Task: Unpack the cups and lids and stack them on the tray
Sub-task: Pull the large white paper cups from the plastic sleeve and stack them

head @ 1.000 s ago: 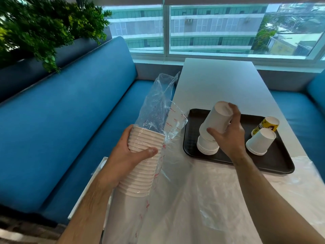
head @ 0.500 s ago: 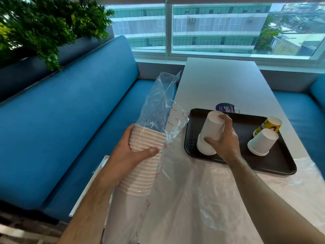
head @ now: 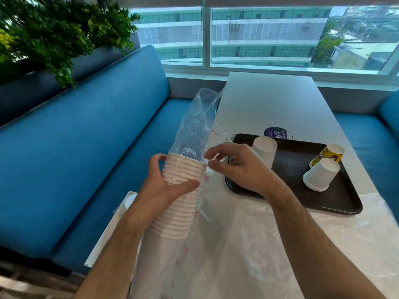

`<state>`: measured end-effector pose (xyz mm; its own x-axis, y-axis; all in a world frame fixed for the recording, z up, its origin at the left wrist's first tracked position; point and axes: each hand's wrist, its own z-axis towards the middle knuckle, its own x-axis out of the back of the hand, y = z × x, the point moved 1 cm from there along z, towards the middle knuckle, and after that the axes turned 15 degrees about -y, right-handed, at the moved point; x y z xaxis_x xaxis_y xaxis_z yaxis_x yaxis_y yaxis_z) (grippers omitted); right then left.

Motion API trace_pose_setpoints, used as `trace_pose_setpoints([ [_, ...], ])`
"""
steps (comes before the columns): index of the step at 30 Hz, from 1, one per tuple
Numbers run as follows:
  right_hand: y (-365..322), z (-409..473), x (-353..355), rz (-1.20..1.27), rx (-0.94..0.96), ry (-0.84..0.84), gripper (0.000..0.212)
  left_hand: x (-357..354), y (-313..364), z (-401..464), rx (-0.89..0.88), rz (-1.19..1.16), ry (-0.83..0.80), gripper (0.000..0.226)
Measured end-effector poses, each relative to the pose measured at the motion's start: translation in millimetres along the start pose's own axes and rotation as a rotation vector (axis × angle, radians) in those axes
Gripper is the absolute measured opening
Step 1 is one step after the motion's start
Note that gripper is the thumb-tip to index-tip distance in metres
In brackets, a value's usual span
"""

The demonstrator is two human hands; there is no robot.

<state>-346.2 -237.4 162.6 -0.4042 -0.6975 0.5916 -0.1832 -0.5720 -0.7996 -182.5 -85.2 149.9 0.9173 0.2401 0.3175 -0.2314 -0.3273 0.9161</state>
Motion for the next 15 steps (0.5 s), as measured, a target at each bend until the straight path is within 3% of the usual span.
trace_pose_setpoints([
  [3, -6, 6, -8, -0.027, -0.002, -0.175, 0.02, -1, 3, -3, 0.003, 0.014, -0.009, 0.085],
  [9, -14, 9, -13, 0.017, 0.027, -0.21, 0.013, 4, 6, -10, 0.011, 0.041, -0.017, 0.088],
  [15, -10, 11, -7, 0.252, 0.088, 0.057, 0.015, 6, 5, -15, 0.048, 0.069, -0.016, 0.084],
])
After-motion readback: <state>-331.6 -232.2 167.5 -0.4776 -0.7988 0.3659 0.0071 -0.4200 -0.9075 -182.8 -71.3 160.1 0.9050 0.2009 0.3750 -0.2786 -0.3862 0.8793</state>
